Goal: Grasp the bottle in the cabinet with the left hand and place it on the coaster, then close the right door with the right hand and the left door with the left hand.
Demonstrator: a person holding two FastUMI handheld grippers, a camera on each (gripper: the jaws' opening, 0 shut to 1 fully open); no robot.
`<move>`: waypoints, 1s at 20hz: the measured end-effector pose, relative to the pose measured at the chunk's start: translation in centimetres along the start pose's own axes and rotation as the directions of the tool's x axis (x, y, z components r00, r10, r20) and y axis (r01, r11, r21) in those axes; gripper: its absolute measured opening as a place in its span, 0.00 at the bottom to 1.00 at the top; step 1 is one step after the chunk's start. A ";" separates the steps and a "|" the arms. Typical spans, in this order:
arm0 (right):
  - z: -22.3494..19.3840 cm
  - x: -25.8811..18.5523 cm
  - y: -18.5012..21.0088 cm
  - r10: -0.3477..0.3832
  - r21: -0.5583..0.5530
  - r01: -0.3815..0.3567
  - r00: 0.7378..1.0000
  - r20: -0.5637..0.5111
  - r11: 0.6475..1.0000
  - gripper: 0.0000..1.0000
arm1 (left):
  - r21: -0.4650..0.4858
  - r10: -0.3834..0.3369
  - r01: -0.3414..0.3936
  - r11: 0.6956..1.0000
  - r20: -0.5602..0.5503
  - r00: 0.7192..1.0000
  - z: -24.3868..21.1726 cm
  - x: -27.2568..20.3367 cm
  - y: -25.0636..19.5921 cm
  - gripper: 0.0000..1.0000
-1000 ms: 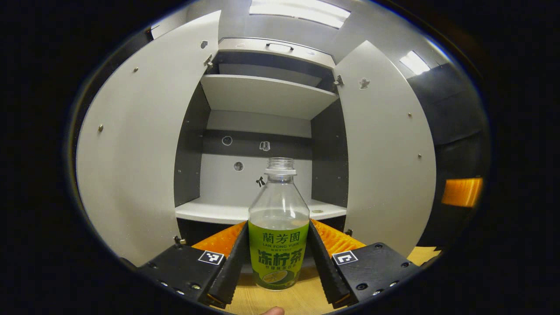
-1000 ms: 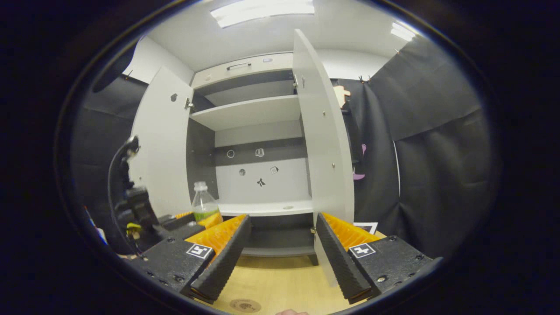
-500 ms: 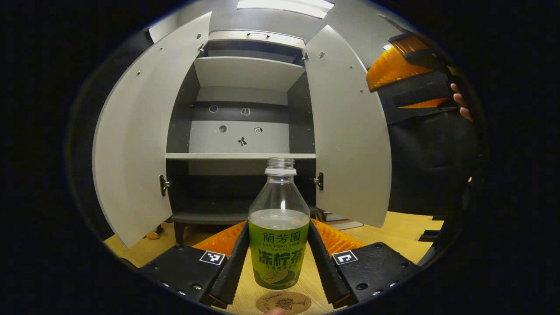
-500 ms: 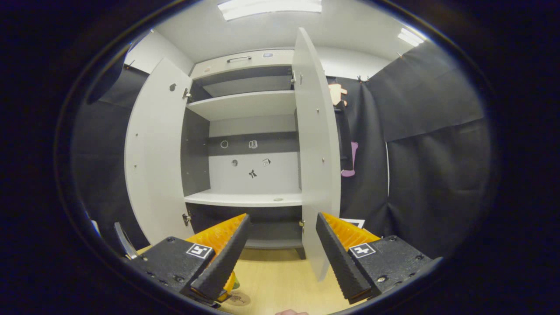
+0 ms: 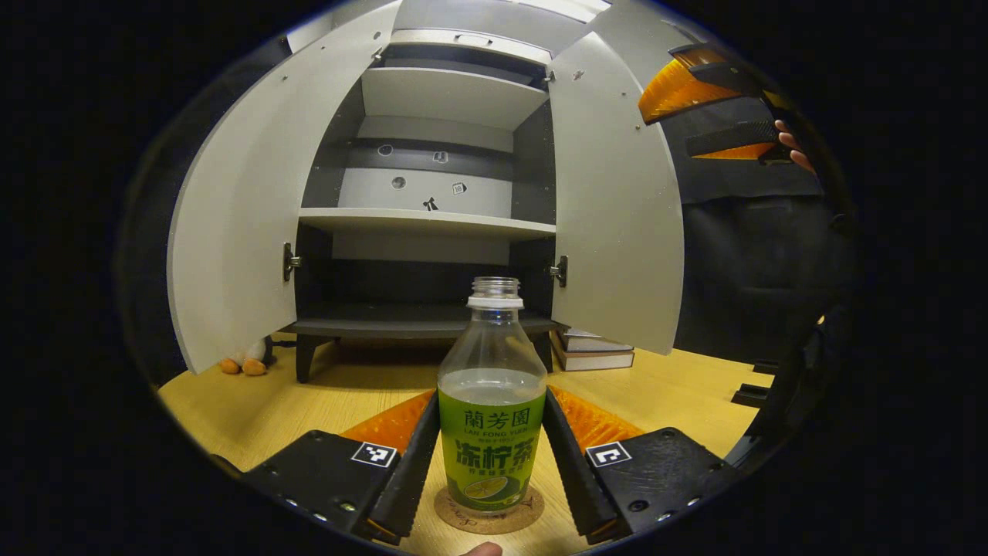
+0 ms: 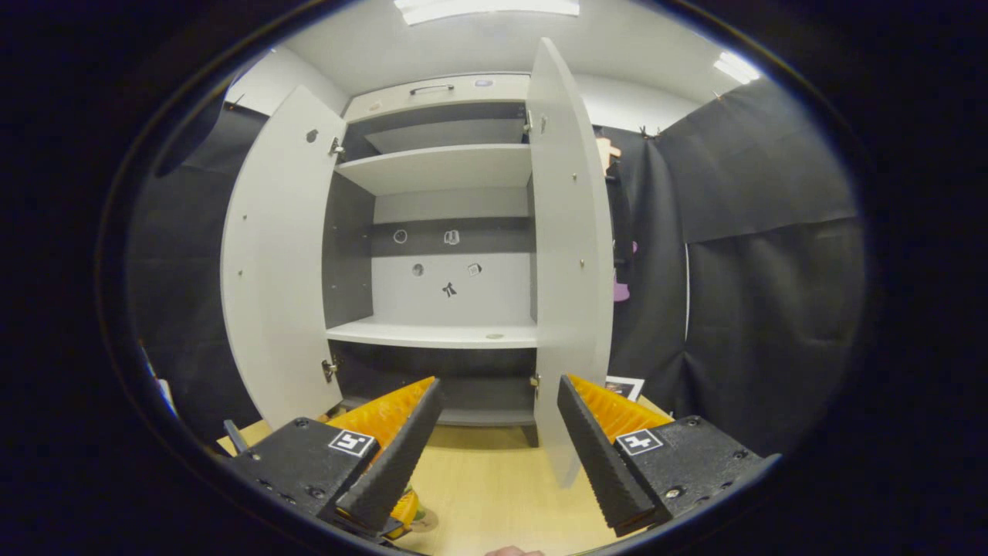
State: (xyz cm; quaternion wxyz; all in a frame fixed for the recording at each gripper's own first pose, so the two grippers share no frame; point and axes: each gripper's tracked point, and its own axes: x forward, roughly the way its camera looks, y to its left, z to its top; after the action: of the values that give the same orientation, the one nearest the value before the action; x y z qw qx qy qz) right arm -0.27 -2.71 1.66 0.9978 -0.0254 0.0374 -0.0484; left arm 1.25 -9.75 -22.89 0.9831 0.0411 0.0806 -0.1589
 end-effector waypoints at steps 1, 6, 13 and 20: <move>-0.1 0.1 0.1 0.003 0.002 -0.003 1.000 -0.004 1.000 0.99 | 0.000 -0.003 0.003 1.000 -0.007 1.000 -0.4 -0.2 -0.1 0.74; -0.4 0.7 1.1 0.024 0.005 -0.024 1.000 -0.014 1.000 0.98 | 0.020 -0.021 0.020 1.000 0.018 1.000 -0.3 -0.6 -0.1 0.73; -1.2 0.9 1.5 0.035 -0.001 -0.035 0.999 -0.033 0.999 0.99 | 0.018 -0.050 0.050 0.999 0.005 0.999 0.4 -0.9 -0.2 0.89; -0.9 0.8 1.0 0.014 0.006 -0.014 1.000 -0.013 1.000 0.99 | -0.030 -0.048 0.051 0.998 0.102 0.994 7.8 -2.1 0.6 0.94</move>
State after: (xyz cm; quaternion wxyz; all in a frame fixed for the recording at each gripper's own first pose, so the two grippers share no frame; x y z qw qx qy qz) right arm 0.53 -1.80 0.64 0.9979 -0.0218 0.0439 -0.0416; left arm 0.62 -9.42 -14.87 0.9823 0.0152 0.0342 -0.1838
